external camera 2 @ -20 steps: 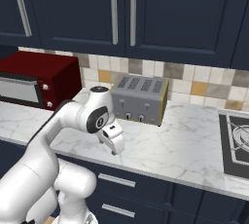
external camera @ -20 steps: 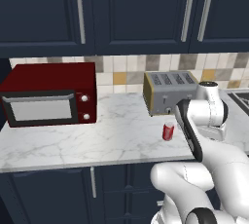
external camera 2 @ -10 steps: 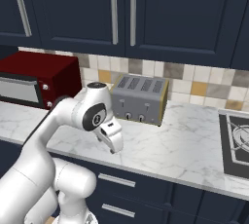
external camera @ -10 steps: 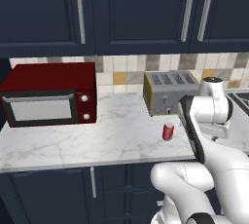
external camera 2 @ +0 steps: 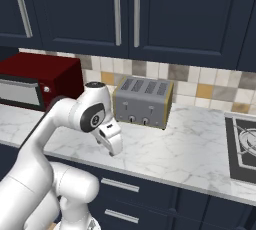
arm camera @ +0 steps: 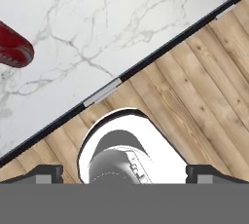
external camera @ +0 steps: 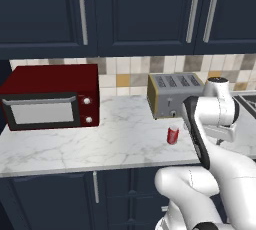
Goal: Four empty soda cans are scattered around the kitchen. Gather all the cans and cluster them next to the stove for recycling.
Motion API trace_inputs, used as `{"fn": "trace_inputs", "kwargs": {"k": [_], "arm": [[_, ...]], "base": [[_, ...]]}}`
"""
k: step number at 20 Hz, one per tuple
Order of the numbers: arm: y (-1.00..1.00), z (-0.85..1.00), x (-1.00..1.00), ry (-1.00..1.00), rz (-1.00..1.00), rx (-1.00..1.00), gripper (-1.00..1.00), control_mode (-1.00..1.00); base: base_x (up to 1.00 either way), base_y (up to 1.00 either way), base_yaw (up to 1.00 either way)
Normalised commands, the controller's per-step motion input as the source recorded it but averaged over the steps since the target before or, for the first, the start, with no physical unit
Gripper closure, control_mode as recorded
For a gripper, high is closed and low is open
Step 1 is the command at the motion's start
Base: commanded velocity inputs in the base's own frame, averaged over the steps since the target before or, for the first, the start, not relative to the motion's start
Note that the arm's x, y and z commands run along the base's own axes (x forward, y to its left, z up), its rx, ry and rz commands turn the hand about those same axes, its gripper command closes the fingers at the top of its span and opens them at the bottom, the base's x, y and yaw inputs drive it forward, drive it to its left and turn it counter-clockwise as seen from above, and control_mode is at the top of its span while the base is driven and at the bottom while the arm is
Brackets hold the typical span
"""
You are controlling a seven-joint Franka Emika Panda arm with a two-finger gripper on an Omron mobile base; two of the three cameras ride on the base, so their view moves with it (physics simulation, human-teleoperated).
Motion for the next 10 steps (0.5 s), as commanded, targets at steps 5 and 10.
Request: {"fn": "trace_inputs", "kwargs": {"k": [5, 10], "arm": [[0.25, 0.0, 0.01, -0.08, 0.0, 0.0, -1.0, -1.0], [0.19, 0.0, 0.15, -0.21, 0.05, -0.08, -1.0, -1.0]], "base": [[0.0, 0.0, 0.0], [0.0, 0.0, 0.0]]}}
